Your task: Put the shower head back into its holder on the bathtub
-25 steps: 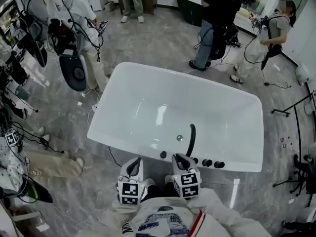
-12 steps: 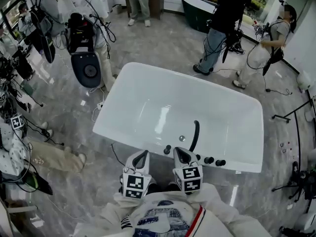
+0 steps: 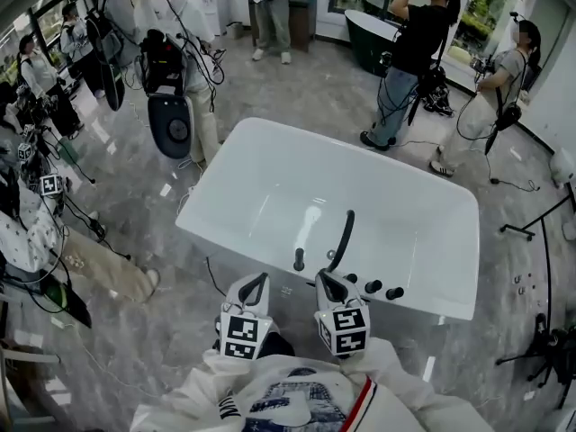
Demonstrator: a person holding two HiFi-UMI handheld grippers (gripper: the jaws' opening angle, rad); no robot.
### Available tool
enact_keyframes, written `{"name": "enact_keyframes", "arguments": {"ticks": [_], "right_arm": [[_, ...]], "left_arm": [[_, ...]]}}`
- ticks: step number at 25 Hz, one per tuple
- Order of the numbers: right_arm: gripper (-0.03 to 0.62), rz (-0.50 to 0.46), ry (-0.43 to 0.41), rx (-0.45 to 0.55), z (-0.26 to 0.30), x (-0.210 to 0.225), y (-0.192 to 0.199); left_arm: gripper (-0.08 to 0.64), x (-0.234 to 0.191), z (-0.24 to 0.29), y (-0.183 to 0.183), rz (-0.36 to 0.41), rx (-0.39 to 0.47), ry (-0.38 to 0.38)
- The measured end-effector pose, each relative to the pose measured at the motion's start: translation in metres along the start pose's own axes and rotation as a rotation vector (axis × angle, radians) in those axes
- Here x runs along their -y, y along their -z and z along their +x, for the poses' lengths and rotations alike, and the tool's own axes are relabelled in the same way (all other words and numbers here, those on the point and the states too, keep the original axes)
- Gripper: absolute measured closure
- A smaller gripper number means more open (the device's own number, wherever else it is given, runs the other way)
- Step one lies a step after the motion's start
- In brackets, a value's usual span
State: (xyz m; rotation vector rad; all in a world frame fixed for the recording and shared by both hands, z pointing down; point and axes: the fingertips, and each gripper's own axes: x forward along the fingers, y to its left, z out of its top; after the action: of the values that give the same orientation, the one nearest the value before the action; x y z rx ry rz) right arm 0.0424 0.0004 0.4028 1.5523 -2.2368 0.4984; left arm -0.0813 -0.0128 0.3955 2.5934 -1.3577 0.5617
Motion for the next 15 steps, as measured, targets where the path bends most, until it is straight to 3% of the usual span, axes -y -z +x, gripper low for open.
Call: {"name": "enact_keyframes", "arguments": {"ticks": [11, 15], "right_arm": [[0.588, 0.025, -0.032, 0.037, -0.12, 0.001, 0.053], [0.588, 0.036, -0.031, 0.035, -0.139, -0.009, 0.065]], "left_arm": [[0.56, 0.104, -0.074, 0.017, -0.032, -0.003, -0.058], [0.56, 0.119, -0.096, 0.018, -0.015, -0.006, -0.054]]}}
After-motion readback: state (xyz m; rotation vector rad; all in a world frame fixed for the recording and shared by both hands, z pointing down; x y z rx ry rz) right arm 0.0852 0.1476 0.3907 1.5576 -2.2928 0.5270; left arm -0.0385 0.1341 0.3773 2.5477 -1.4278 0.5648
